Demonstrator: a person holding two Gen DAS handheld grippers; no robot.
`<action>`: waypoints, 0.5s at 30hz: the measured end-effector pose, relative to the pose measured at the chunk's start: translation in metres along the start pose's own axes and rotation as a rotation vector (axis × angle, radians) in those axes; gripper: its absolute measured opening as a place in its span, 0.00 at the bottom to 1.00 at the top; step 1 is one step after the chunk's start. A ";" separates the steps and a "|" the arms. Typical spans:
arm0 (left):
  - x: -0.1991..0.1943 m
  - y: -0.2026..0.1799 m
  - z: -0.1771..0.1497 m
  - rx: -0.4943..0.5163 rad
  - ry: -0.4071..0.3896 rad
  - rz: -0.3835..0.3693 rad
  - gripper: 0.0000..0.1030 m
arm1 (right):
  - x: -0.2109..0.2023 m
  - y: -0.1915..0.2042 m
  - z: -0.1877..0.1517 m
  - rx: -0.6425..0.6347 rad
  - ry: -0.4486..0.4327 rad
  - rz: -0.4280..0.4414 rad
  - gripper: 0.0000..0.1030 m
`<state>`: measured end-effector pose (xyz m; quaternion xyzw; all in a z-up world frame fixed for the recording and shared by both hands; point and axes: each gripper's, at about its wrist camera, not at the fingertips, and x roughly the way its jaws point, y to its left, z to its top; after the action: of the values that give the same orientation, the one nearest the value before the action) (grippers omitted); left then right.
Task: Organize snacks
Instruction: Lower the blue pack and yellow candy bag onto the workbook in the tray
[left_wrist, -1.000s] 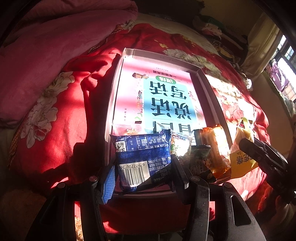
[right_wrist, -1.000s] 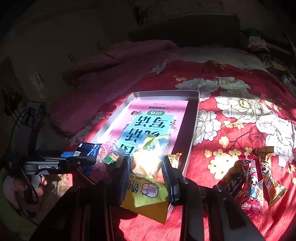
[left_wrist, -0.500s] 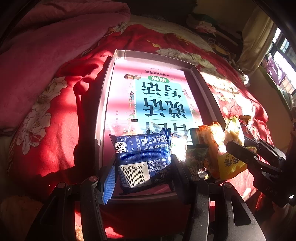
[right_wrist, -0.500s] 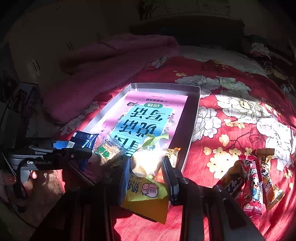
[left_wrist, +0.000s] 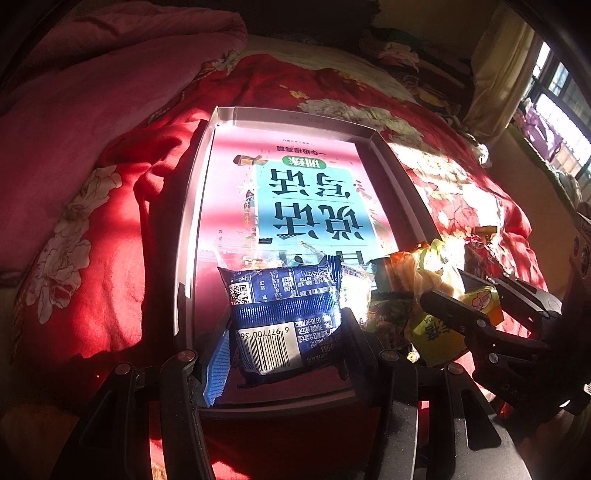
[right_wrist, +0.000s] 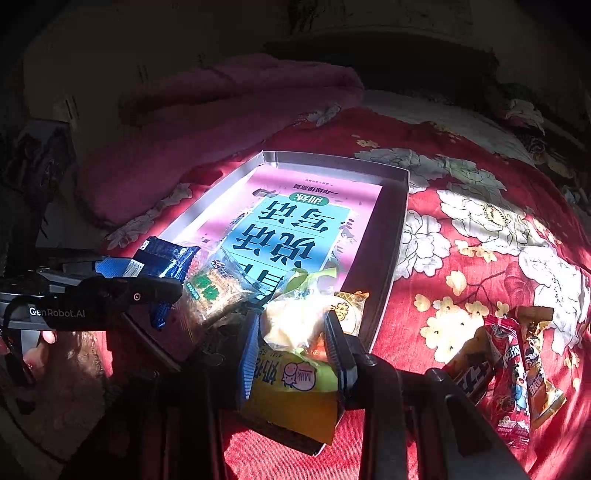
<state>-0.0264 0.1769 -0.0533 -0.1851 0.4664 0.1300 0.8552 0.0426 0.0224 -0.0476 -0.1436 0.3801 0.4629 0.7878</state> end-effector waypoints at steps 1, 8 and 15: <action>0.000 0.000 0.000 0.002 0.000 -0.001 0.54 | 0.001 0.000 0.000 -0.001 0.000 0.001 0.34; 0.001 0.001 0.001 0.000 -0.006 -0.014 0.54 | -0.001 0.002 -0.003 -0.005 -0.005 0.018 0.34; 0.002 -0.002 0.002 0.015 -0.011 -0.020 0.54 | -0.007 0.005 -0.006 -0.013 -0.015 0.040 0.34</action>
<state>-0.0229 0.1761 -0.0535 -0.1827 0.4605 0.1190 0.8604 0.0340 0.0174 -0.0458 -0.1375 0.3742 0.4821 0.7802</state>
